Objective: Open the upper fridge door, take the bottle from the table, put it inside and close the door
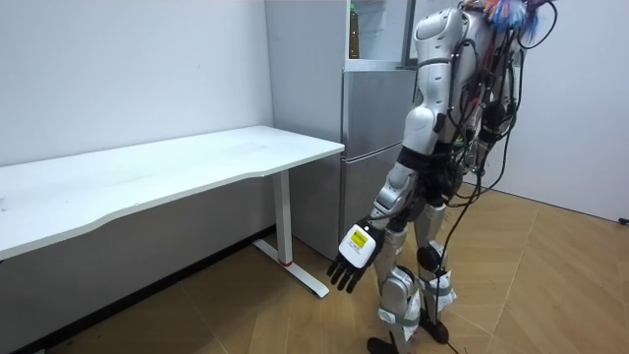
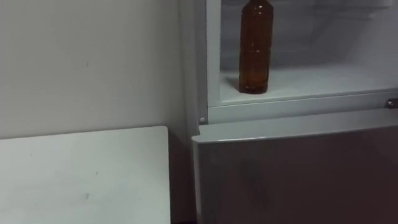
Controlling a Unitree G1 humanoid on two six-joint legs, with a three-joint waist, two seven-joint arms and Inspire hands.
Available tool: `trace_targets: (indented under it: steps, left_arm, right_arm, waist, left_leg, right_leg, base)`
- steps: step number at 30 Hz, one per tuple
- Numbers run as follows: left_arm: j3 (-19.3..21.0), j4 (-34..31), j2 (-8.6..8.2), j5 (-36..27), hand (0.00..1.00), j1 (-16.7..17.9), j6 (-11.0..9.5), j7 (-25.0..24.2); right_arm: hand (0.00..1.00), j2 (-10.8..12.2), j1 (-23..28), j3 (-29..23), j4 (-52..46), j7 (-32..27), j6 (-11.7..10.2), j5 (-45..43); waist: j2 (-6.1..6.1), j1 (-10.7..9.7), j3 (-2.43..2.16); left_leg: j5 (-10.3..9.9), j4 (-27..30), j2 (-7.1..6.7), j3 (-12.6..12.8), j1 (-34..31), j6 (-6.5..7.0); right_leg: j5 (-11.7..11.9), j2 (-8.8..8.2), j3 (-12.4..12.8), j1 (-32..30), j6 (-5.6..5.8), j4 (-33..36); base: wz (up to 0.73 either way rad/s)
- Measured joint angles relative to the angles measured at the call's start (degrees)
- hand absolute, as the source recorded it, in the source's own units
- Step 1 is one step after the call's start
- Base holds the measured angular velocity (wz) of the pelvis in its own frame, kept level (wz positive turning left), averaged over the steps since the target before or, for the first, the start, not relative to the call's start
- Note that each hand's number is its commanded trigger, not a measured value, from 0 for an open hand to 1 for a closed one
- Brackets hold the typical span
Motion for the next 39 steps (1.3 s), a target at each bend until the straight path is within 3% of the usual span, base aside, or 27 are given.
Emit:
trace_targets:
  steps: [9, 16, 23, 26, 28, 30, 31, 36, 39]
  left_arm:
    - [0.10, -0.05, 0.41, -4.33, 0.00, 0.83, -0.05, 0.90]
    - [1.38, -1.79, 0.93, -4.30, 0.00, 1.46, -0.08, 1.29]
    - [3.76, -4.49, 1.99, -4.14, 0.00, 3.24, -0.26, 1.08]
    - [5.13, -4.49, 2.27, -3.47, 0.00, 3.27, -0.34, 1.03]
    - [5.81, -4.56, 2.72, -3.47, 0.00, 3.58, -0.43, 0.94]
    - [5.78, -5.43, 2.71, -3.47, 0.00, 4.68, -0.42, 0.55]
    - [5.82, -6.07, 2.72, -3.46, 0.00, 5.15, -0.43, 0.40]
    - [5.81, -6.75, 2.72, -3.09, 0.00, 5.11, -0.68, 0.00]
    - [5.72, -6.75, 2.66, -1.86, 0.00, 5.09, -1.00, -0.01]
  right_arm:
    - [0.00, -0.09, -3.36, -8.22, -3.89, -17.29, -0.31, -3.54]
    - [0.00, -1.05, -5.82, -12.59, -15.71, -34.49, -3.58, -11.21]
    - [0.00, -2.59, -4.07, -17.66, -29.50, -46.98, -4.55, -17.25]
    - [0.00, -4.78, -4.22, -18.65, -32.06, -53.08, -6.30, -19.60]
    - [0.00, -5.38, -4.46, -20.65, -33.45, -57.61, -6.62, -19.65]
    - [0.00, -5.83, -4.90, -22.67, -36.57, -60.95, -6.79, -19.77]
    - [0.00, -7.11, -5.25, -22.93, -37.75, -62.60, -7.44, -20.22]
    - [0.00, -9.97, -6.06, -25.17, -43.84, -65.98, -10.10, -24.15]
    - [0.00, -10.45, -6.39, -26.46, -46.26, -68.22, -10.31, -27.67]
  waist:
    - [-0.58, -1.56, 0.06]
    - [-0.96, -1.76, 0.23]
    - [-1.33, -2.34, 0.11]
    - [-1.97, -2.18, 0.42]
    - [-3.45, -2.03, 0.52]
    - [-3.80, -2.36, 0.65]
    - [-4.03, -2.79, 0.67]
    - [-3.84, -3.09, 0.64]
    - [-3.50, -3.13, 0.49]
  left_leg:
    - [0.00, -0.29, -0.10, 0.49, 0.15, 0.01]
    - [-0.02, -0.41, -0.17, 0.66, -0.06, -0.03]
    - [0.00, -1.42, -0.42, 0.63, 0.24, -0.07]
    - [0.00, -1.52, -0.58, 0.64, 0.11, -0.05]
    - [-0.01, -1.51, -0.66, 0.60, -0.07, -0.07]
    - [-0.03, -1.30, -0.67, 0.60, -0.39, -0.07]
    - [-0.04, -1.23, -0.70, 0.53, -0.76, -0.06]
    - [-0.04, -1.24, -0.73, 0.56, -1.19, -0.05]
    - [-0.04, -1.28, -0.77, 0.57, -1.17, -0.05]
  right_leg:
    - [-0.09, -0.06, 0.08, -0.13, 0.08, -0.03]
    - [-0.25, -0.10, 0.00, -0.48, 0.21, -0.11]
    - [-0.49, -0.16, 0.06, -0.19, 0.33, -0.02]
    - [-0.78, -0.27, 0.09, -0.39, 0.48, 0.01]
    - [-1.53, -0.48, 0.13, -1.21, 0.42, 1.02]
    - [-1.63, -0.53, 0.02, -1.36, 0.42, 1.00]
    - [-1.62, -0.55, -0.10, -1.53, 0.43, 0.96]
    - [-1.57, -0.55, -0.01, -2.14, 0.44, 1.03]
    - [-1.58, -0.57, -0.03, -2.20, 0.46, 1.02]
  base:
    - [-0.01]
    - [-0.01]
    - [0.00]
    - [0.00]
    - [0.00]
    - [0.02]
    - [0.04]
    - [0.00]
    - [0.00]
